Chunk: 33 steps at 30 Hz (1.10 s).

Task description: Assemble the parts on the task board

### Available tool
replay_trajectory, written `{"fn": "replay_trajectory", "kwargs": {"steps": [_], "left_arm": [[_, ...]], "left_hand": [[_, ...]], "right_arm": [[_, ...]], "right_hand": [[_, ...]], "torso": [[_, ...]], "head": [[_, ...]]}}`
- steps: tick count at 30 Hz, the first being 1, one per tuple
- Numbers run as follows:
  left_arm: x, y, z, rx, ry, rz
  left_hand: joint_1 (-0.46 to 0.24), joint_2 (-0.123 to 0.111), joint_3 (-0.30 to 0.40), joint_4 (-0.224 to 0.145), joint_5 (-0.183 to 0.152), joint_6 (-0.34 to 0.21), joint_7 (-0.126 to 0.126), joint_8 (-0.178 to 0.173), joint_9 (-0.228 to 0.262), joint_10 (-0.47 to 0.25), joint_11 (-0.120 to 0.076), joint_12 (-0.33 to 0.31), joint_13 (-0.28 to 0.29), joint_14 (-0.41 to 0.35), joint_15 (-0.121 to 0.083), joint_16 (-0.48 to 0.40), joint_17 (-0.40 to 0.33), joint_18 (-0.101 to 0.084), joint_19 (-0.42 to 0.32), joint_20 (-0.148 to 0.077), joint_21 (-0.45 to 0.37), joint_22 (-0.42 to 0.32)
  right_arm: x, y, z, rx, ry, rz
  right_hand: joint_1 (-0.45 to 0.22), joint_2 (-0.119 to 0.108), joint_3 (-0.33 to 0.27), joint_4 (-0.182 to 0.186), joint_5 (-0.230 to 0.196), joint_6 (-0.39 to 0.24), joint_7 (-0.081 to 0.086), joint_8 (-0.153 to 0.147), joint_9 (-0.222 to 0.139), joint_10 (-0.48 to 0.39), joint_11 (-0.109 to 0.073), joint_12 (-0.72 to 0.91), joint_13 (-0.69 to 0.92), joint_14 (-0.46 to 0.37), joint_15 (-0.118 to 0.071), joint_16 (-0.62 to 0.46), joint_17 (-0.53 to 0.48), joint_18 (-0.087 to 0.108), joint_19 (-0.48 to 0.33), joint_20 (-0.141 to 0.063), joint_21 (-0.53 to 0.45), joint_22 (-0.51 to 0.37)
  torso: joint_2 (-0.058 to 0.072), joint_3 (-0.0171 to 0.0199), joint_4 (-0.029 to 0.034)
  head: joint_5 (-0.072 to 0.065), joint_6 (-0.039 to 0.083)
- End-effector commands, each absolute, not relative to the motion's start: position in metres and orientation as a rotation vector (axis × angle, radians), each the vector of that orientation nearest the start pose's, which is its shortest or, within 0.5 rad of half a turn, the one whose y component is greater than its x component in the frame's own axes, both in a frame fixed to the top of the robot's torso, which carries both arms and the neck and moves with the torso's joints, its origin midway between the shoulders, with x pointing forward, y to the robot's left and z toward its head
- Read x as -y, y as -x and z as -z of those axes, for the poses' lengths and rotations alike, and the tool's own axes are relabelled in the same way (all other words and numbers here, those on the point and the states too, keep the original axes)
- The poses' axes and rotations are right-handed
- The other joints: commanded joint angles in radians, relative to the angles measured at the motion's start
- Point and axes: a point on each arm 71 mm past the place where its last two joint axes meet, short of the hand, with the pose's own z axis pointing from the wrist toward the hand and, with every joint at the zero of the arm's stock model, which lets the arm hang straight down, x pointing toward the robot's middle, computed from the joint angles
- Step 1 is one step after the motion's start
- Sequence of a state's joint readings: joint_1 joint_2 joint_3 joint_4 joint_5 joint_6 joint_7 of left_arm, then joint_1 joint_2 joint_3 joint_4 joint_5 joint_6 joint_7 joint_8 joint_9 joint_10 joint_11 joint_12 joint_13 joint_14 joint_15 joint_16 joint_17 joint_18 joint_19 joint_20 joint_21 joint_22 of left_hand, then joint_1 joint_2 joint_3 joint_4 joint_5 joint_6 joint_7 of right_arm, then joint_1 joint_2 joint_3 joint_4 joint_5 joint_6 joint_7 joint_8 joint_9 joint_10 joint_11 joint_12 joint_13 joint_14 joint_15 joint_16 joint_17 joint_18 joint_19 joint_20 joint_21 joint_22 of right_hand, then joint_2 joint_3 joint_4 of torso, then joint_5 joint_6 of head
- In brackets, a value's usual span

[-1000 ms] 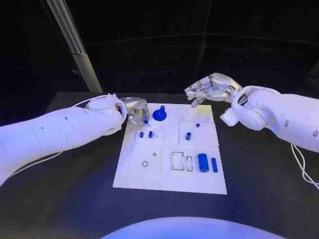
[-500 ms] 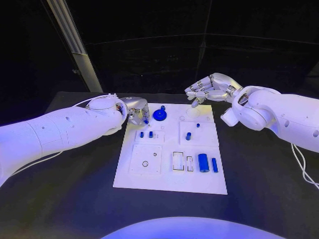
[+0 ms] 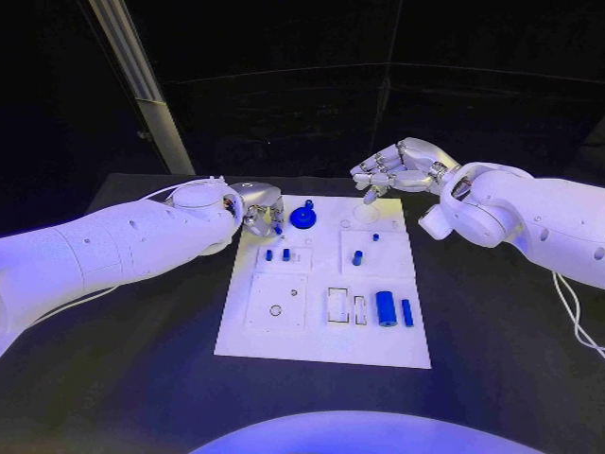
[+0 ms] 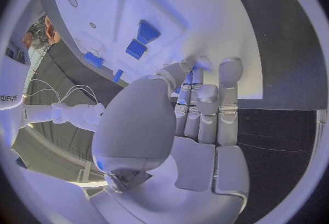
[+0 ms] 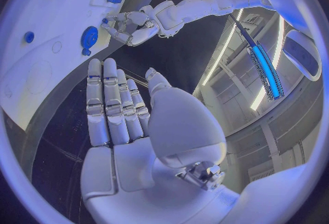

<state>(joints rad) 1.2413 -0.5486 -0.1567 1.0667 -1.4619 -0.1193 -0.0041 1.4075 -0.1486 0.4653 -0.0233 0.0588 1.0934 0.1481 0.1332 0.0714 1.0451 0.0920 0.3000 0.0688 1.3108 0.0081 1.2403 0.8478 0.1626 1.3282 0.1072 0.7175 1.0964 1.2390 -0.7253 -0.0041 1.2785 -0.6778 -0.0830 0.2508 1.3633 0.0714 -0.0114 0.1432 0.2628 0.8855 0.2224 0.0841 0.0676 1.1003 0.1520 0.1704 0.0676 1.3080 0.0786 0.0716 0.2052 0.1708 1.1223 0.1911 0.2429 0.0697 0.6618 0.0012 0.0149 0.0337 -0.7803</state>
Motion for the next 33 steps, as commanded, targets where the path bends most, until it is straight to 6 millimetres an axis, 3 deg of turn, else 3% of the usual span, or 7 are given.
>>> {"fn": "replay_trajectory", "kwargs": {"steps": [1, 11, 15, 21, 33], "left_arm": [[-0.181, -0.541, 0.259, -1.974, -0.369, 0.445], [-0.181, -0.536, 0.27, -1.973, -0.425, 0.424], [-0.181, -0.535, 0.271, -1.968, -0.433, 0.43], [-0.181, -0.534, 0.269, -1.925, -0.431, 0.462], [-0.187, -0.532, 0.258, -1.847, -0.388, 0.515]], "left_hand": [[-0.002, 0.007, 0.004, 0.0, -0.004, 0.006, 0.001, -0.005, 0.0, 0.008, -0.001, -0.004, -0.002, 0.007, 0.0, 0.005, 0.002, -0.012, 0.006, 0.001, 0.007, 0.002], [-0.003, 0.001, 0.003, -0.001, -0.005, 0.009, 0.0, -0.008, 0.0, 0.018, -0.002, -0.011, -0.002, 0.011, -0.001, 0.006, 0.003, -0.013, 0.01, -0.001, 0.013, 0.005], [-0.005, 0.005, 0.006, 0.002, -0.004, 0.021, 0.0, -0.008, 0.001, 0.038, -0.005, -0.023, -0.002, 0.019, -0.003, 0.009, 0.01, -0.016, 0.019, -0.003, 0.033, 0.018], [-0.012, 0.021, 0.019, 0.012, -0.003, 0.05, -0.007, -0.005, 0.004, 0.08, -0.013, -0.049, -0.001, 0.048, -0.012, 0.027, 0.045, -0.029, 0.051, -0.009, 0.108, 0.061], [-0.01, 0.029, 0.037, 0.013, -0.004, 0.066, -0.009, -0.008, 0.005, 0.109, -0.018, -0.08, 0.0, 0.064, -0.016, 0.032, 0.059, -0.035, 0.067, -0.015, 0.142, 0.082]], "right_arm": [[0.2, -0.533, 0.165, -1.706, -0.371, -1.289], [0.2, -0.533, 0.165, -1.704, -0.37, -1.289], [0.2, -0.533, 0.165, -1.703, -0.37, -1.29], [0.2, -0.532, 0.165, -1.702, -0.369, -1.29], [0.201, -0.532, 0.164, -1.699, -0.369, -1.29]], "right_hand": [[-0.009, 0.0, 0.001, 0.005, -0.002, -0.004, 0.003, 0.006, 0.0, -0.008, -0.001, 0.006, 0.0, 0.002, 0.007, -0.002, -0.001, 0.013, 0.007, 0.001, -0.004, 0.0], [-0.008, 0.001, 0.001, 0.006, -0.002, -0.004, 0.002, 0.006, 0.0, -0.007, -0.001, 0.006, 0.0, 0.002, 0.007, -0.002, -0.001, 0.013, 0.008, 0.0, -0.005, 0.0], [-0.008, 0.001, 0.001, 0.006, -0.002, -0.004, 0.002, 0.006, 0.0, -0.007, -0.001, 0.006, 0.0, 0.002, 0.007, -0.002, -0.001, 0.013, 0.008, 0.0, -0.005, 0.0], [-0.008, 0.001, 0.001, 0.006, -0.002, -0.004, 0.002, 0.006, 0.0, -0.007, -0.001, 0.006, 0.0, 0.002, 0.007, -0.002, -0.001, 0.013, 0.008, 0.0, -0.005, 0.0], [-0.008, 0.002, 0.002, 0.006, -0.002, -0.003, 0.002, 0.006, 0.0, -0.007, -0.001, 0.007, 0.0, 0.002, 0.007, -0.002, -0.002, 0.013, 0.008, 0.0, -0.005, 0.0]], "torso": [[0.0, -0.0006, -0.0002], [-0.001, -0.0012, -0.0002], [-0.001, 0.0004, 0.0005], [0.0, -0.0008, 0.0007], [-0.001, -0.0001, 0.0014]], "head": [[-0.001, -0.001], [-0.003, -0.002], [-0.002, 0.0], [-0.002, 0.002], [-0.001, 0.007]]}}
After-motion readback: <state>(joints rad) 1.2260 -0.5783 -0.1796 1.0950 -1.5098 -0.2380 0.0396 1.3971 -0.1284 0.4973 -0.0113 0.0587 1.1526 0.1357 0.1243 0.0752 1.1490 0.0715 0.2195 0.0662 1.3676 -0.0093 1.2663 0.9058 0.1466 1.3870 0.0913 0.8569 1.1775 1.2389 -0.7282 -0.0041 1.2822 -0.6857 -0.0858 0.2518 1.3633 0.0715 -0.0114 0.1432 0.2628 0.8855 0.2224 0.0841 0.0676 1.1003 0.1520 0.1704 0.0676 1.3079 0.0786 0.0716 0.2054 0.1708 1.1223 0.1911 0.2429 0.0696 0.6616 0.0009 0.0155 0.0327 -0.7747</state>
